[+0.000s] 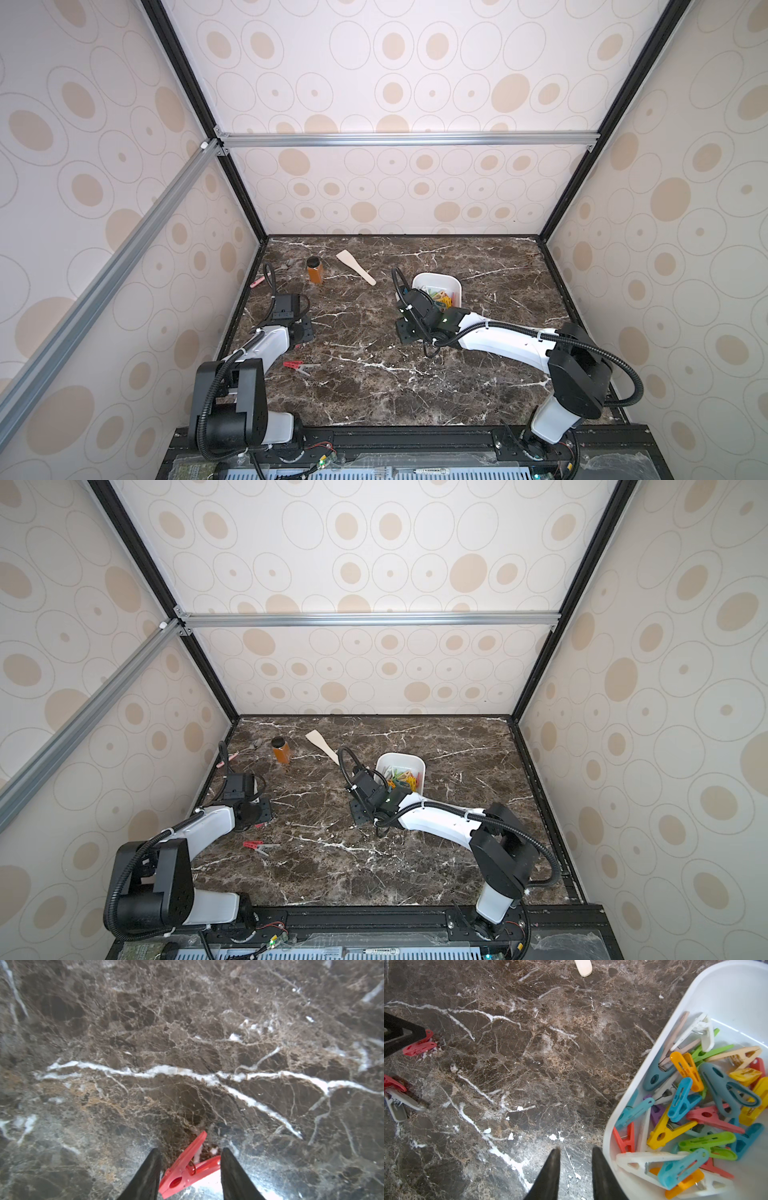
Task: Put the clothespins into the storage box
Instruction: Pick up the clothespin from the center of the board.
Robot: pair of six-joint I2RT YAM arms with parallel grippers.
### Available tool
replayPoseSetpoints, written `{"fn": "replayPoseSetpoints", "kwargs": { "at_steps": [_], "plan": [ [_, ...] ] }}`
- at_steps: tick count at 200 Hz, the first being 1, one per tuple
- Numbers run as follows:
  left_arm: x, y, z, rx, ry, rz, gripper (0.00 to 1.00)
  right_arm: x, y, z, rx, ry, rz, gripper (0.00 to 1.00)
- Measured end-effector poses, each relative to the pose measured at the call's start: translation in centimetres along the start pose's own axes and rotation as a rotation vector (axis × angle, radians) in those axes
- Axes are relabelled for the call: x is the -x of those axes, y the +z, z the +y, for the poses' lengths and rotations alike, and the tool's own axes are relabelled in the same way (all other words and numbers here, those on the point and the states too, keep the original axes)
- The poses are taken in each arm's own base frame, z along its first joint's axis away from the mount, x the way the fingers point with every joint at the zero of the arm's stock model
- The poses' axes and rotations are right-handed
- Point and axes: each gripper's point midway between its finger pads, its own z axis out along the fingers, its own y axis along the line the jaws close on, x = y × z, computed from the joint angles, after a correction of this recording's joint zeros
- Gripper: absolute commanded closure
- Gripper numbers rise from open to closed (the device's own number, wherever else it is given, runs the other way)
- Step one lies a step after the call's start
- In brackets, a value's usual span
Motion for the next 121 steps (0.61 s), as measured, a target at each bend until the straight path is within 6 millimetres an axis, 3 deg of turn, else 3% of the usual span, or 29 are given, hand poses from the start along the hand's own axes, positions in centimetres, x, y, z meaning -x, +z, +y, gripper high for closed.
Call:
{"fn": "replayPoseSetpoints", "kwargs": {
  "at_steps": [63,121],
  "plan": [
    [-0.3,1.1,0.7,0.019,0.021,0.041,0.71,0.1,0.0,0.0,0.002,0.001,-0.006,0.71],
    [-0.4,1.7,0.1,-0.019,0.037,0.056,0.99,0.2,0.0,-0.1,-0.004,0.002,-0.009,0.71]
  ]
}}
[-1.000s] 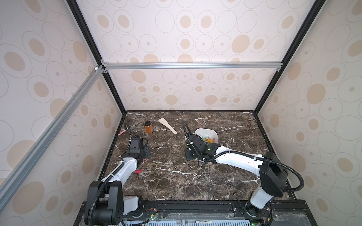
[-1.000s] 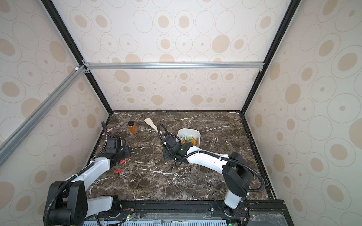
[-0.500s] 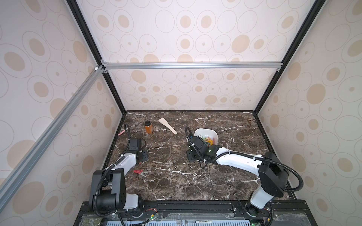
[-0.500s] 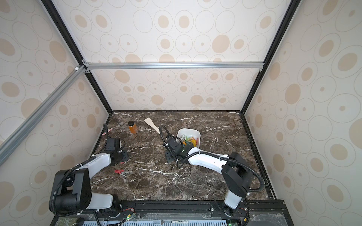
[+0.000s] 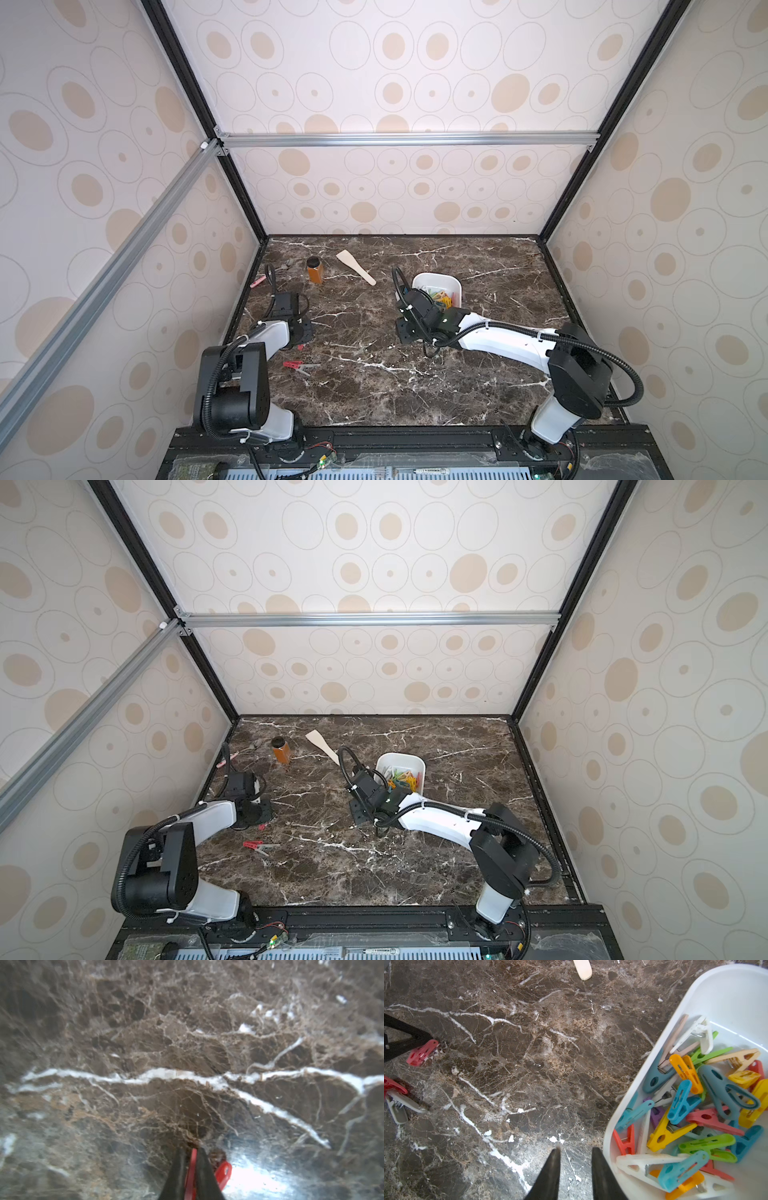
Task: Put the clothespins into the storage box
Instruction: Pick up the clothespin from the center of the board.
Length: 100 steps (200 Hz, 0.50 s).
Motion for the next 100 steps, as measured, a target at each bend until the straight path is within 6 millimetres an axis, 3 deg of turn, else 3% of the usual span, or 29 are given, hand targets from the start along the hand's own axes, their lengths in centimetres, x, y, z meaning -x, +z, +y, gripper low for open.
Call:
{"fn": "replayPoseSetpoints", "kwargs": {
  "at_steps": [25,46,61,74,100],
  "plan": [
    [0.6,-1.1,-1.1,-0.051,-0.013,-0.018,1.0,0.2,0.0,-0.4,-0.007,0.008,-0.002,0.72],
    [2.6,-3.7,-3.4,-0.111,-0.014,-0.088,1.0,0.4,-0.4,-1.9,-0.02,0.044,-0.01,0.72],
    [4.7,-6.4,-7.4,-0.198,0.017,-0.16,1.0,0.8,-1.2,-3.6,-0.039,0.083,-0.026,0.72],
    [6.3,-9.0,-12.2,-0.305,0.053,-0.219,1.0,1.3,-2.1,-5.1,-0.061,0.112,-0.047,0.72],
    [7.1,-12.8,-21.7,-0.539,0.105,-0.276,1.0,2.3,-4.3,-7.6,-0.094,0.18,-0.109,0.72]
  ]
}}
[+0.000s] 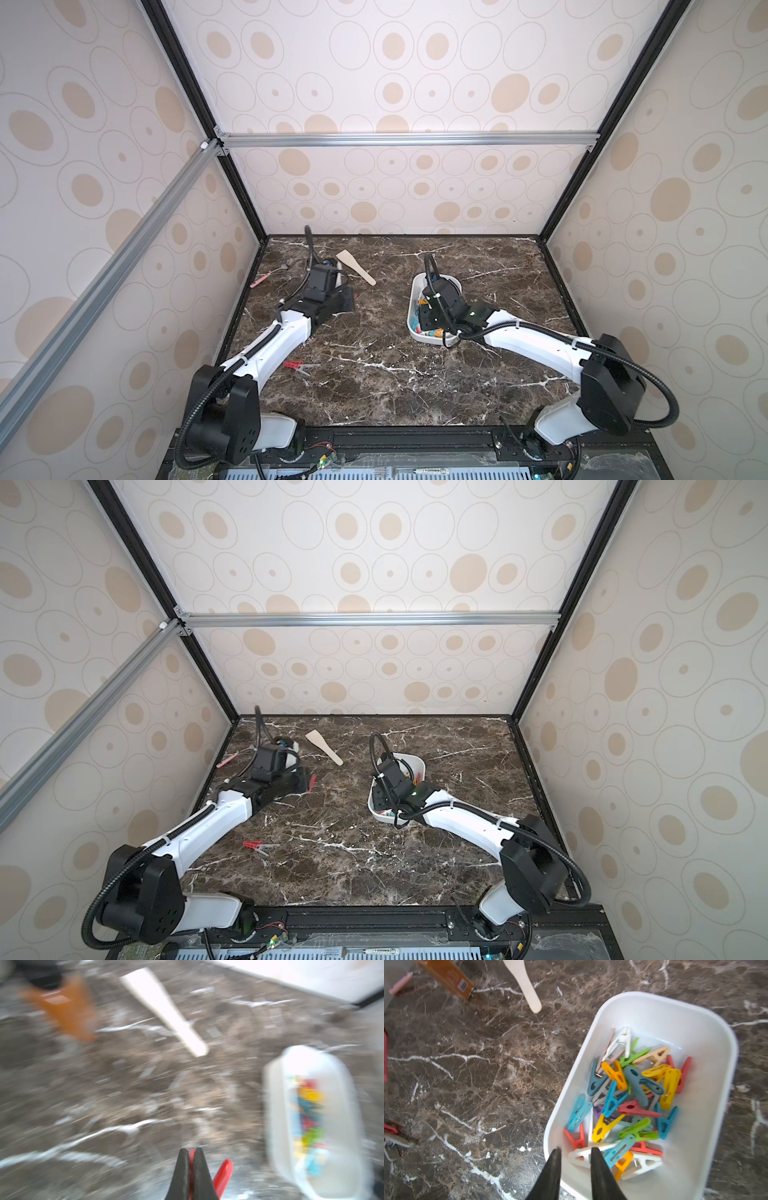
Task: Put the clothespins into the storage box
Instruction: Pick up the clothespin from the center of the board, then place the clothespin in the storage box.
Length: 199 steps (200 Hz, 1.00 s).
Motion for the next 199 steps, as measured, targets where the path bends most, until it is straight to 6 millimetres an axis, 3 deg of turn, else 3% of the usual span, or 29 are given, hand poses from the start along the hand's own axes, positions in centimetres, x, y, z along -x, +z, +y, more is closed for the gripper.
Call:
{"fn": "replayPoseSetpoints", "kwargs": {
  "at_steps": [16,32,61,93,124,147,174,199],
  "plan": [
    [-0.1,2.1,-5.2,-0.127,0.006,0.013,1.0,0.6,-1.0,-2.0,-0.03,0.05,-0.035,0.72],
    [-0.7,4.6,-9.1,-0.212,0.015,0.048,1.0,1.0,-1.6,-3.8,-0.065,0.086,-0.052,0.72],
    [-2.2,8.9,-12.3,-0.255,0.041,0.105,1.0,1.2,-1.7,-5.2,-0.112,0.107,-0.059,0.71],
    [-3.2,11.4,-13.2,-0.251,0.064,0.136,0.96,1.1,-1.7,-6.1,-0.149,0.111,-0.059,0.71],
    [-2.3,12.1,-13.9,-0.253,0.09,0.118,0.71,1.2,-1.7,-6.8,-0.173,0.116,-0.063,0.71],
    [-1.4,11.7,-14.0,-0.237,0.12,0.104,0.62,1.1,-1.7,-6.6,-0.167,0.093,-0.056,0.72],
    [-0.1,9.7,-12.2,-0.187,0.133,0.078,0.61,0.7,-1.2,-4.7,-0.117,0.022,-0.029,0.71],
    [0.7,5.0,-7.1,-0.08,0.087,0.032,0.59,-0.3,-0.2,0.0,0.0,-0.09,0.012,0.71]
  ]
}}
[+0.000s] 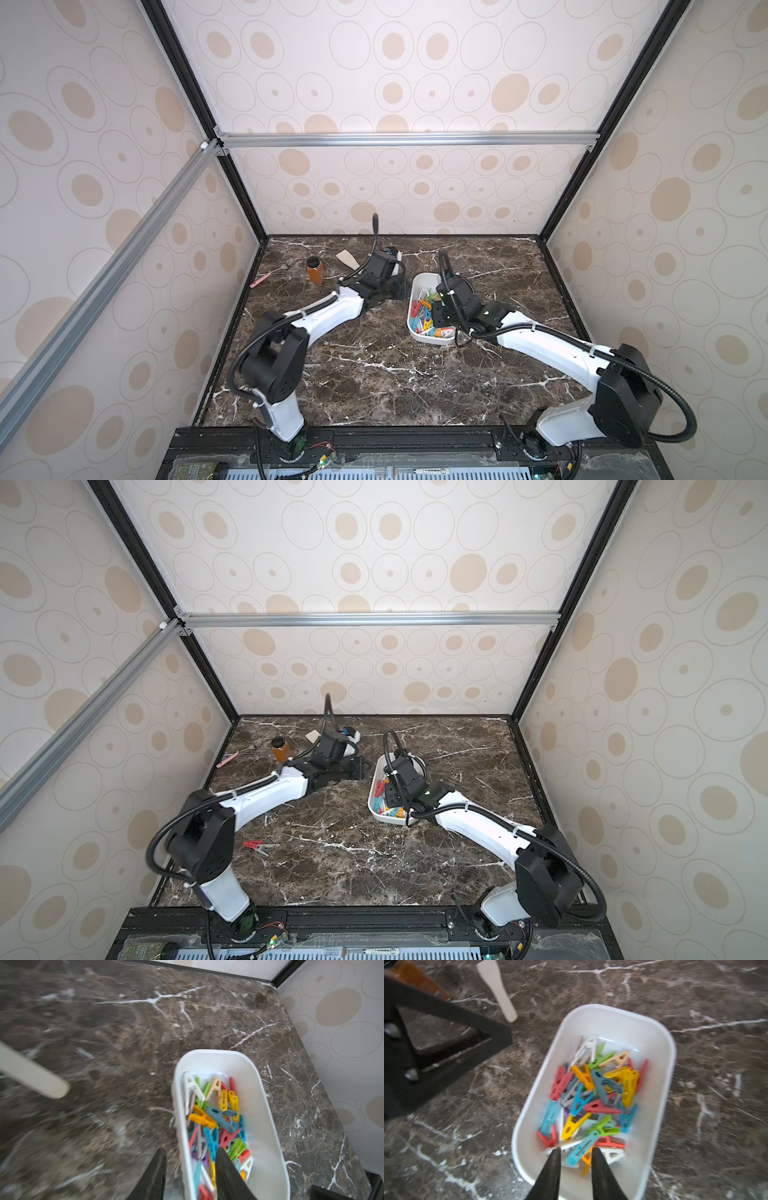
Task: Put the clothespins into the storage box
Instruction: Place the clothespin in the storage box, then move the clothespin to the center of the board.
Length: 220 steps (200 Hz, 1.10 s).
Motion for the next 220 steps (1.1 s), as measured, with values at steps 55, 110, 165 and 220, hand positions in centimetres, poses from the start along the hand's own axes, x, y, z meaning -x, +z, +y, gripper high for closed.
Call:
{"fn": "replayPoseSetpoints", "kwargs": {
  "at_steps": [55,110,165,220],
  "plan": [
    [-5.5,-11.8,15.3,0.383,-0.263,-0.102,0.51,-3.1,2.4,13.1,0.313,-0.227,0.107,0.72],
    [-13.7,-15.9,22.3,0.706,-0.483,-0.036,0.38,-6.2,2.9,19.5,0.464,-0.318,0.174,0.72],
    [-16.9,-18.3,25.1,0.845,-0.656,-0.054,0.38,-5.7,3.2,19.3,0.454,-0.306,0.156,0.72],
    [-20.7,-17.4,26.9,0.873,-0.774,0.042,0.38,-6.5,4.2,18.0,0.399,-0.296,0.15,0.72]
  ]
}}
